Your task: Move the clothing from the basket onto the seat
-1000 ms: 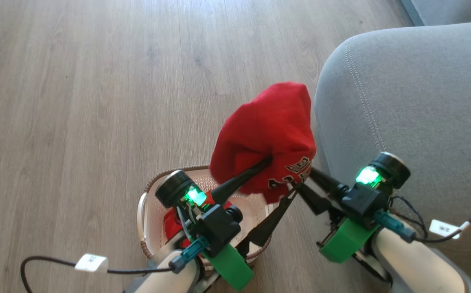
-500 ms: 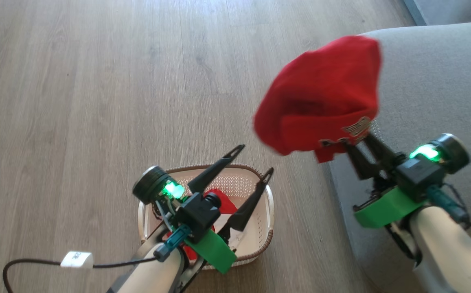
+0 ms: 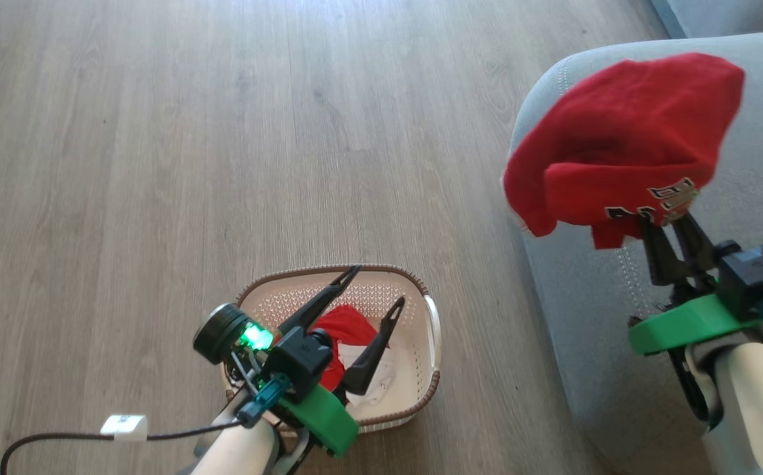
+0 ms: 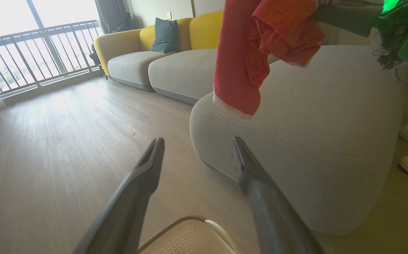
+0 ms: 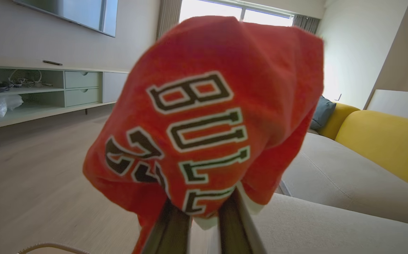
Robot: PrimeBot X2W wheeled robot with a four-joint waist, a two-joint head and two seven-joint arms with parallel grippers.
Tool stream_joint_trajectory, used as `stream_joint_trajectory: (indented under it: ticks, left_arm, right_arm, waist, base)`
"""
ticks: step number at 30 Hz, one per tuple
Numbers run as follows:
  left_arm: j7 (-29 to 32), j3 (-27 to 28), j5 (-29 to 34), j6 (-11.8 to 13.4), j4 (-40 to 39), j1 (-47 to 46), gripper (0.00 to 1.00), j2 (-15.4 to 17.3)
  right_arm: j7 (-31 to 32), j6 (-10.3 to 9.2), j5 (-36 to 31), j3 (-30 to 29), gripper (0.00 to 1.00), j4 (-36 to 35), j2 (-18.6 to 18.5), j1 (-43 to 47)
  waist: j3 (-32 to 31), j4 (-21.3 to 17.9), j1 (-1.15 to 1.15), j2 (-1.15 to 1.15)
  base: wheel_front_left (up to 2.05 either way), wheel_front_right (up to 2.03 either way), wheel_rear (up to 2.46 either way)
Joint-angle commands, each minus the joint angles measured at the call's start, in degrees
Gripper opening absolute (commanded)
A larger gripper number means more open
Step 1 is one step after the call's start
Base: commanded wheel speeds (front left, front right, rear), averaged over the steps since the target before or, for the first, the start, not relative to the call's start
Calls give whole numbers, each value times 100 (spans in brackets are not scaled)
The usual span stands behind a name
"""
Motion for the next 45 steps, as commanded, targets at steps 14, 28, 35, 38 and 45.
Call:
stream_joint_trajectory:
  ticks: [14, 28, 35, 38, 45]
  left_arm:
    - [-28, 426, 21, 31, 97, 221, 100, -16]
    - [-28, 274, -125, -138, 158, 252, 100, 35]
    - [-28, 361, -116, -149, 121, 223, 100, -1]
    - [-28, 377, -91, -152, 94, 211, 100, 8]
    - [-28, 274, -54, -157, -27, 49, 100, 33]
  right_arm:
    - [-38, -1, -166, -843, 0, 67, 399, 209]
    - [-38, -1, -134, -1071, 0, 86, 520, 197]
    - [-38, -1, -149, -1113, 0, 63, 517, 161]
    - [-38, -1, -149, -1125, 0, 35, 525, 114]
    - [-38, -1, -74, -1226, 0, -65, 589, 47]
  waist:
    - [91, -134, 0, 0]
    - [261, -131, 0, 0]
    - [301, -246, 0, 0]
    - [354, -429, 0, 0]
    - [558, -1065, 0, 0]
  base:
    - [0, 0, 0]
    - [0, 0, 0]
    - [0, 0, 0]
    - [0, 0, 0]
    - [0, 0, 0]
